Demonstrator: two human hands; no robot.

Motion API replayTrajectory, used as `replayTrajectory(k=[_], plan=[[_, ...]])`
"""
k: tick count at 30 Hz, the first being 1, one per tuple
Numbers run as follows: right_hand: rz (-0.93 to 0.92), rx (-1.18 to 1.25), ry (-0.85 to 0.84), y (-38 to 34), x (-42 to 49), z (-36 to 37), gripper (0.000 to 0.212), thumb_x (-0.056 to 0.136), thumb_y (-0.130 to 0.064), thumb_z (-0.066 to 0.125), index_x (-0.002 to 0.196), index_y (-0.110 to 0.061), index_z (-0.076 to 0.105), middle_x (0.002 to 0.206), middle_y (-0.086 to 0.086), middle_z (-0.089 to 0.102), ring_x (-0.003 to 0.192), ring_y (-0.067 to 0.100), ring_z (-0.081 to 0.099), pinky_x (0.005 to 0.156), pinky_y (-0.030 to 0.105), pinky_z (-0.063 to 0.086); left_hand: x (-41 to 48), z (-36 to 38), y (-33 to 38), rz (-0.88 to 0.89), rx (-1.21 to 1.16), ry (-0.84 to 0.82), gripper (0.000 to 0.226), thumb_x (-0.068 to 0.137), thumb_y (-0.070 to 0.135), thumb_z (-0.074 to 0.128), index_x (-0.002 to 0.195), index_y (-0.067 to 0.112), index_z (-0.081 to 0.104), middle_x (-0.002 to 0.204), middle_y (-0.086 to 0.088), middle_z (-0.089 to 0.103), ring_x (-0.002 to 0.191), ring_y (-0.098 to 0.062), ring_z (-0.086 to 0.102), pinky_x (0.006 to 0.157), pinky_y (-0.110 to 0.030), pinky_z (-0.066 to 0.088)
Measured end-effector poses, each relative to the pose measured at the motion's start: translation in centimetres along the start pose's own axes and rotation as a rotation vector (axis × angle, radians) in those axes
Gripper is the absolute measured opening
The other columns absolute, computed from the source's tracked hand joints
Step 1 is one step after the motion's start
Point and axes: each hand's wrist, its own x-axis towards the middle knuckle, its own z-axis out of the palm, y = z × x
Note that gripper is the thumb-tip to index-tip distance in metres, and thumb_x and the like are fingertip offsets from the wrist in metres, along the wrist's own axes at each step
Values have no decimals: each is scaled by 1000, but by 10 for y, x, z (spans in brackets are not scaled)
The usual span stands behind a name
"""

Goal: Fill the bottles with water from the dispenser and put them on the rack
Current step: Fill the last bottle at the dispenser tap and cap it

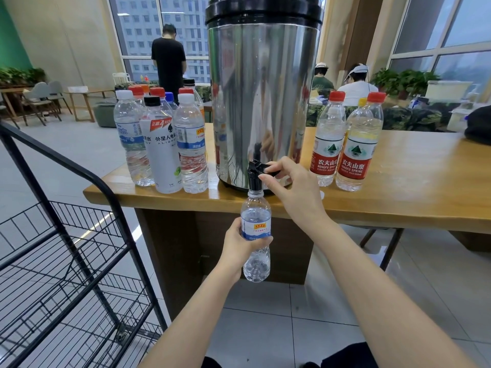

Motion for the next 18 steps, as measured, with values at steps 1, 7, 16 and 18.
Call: replayTrajectory(k=[1,7,16,18], plan=[[0,2,0,0,0,0,17,90,-39,63,95,-23,61,98,-7,66,88,11,59,74,41,53,0,0,0,1,-2,0,62,72,7,84,123,24,53,117,6,64,105,-8,60,74,-16,49],[-3,7,-1,-1,0,0,17,90,-37,64,96,-21,62,98,-7,66,88,11,60,74,42,53,0,0,0,0,-5,-4,64,72,6,84,126,20,54,120,3,64,111,-13,60,90,-29,51],[-3,9,-5,-1,0,0,18,90,-38,63,96,-21,62,98,-8,66,88,10,59,75,41,53,1,0,0,-4,-6,-10,64,72,6,84,126,22,53,121,4,63,112,-13,59,88,-26,49],[-3,8,-4,-1,0,0,18,90,-38,63,96,-21,62,98,-8,66,88,10,59,75,41,53,1,0,0,0,-6,-11,63,73,6,83,125,22,53,120,4,63,110,-12,59,85,-23,49]])
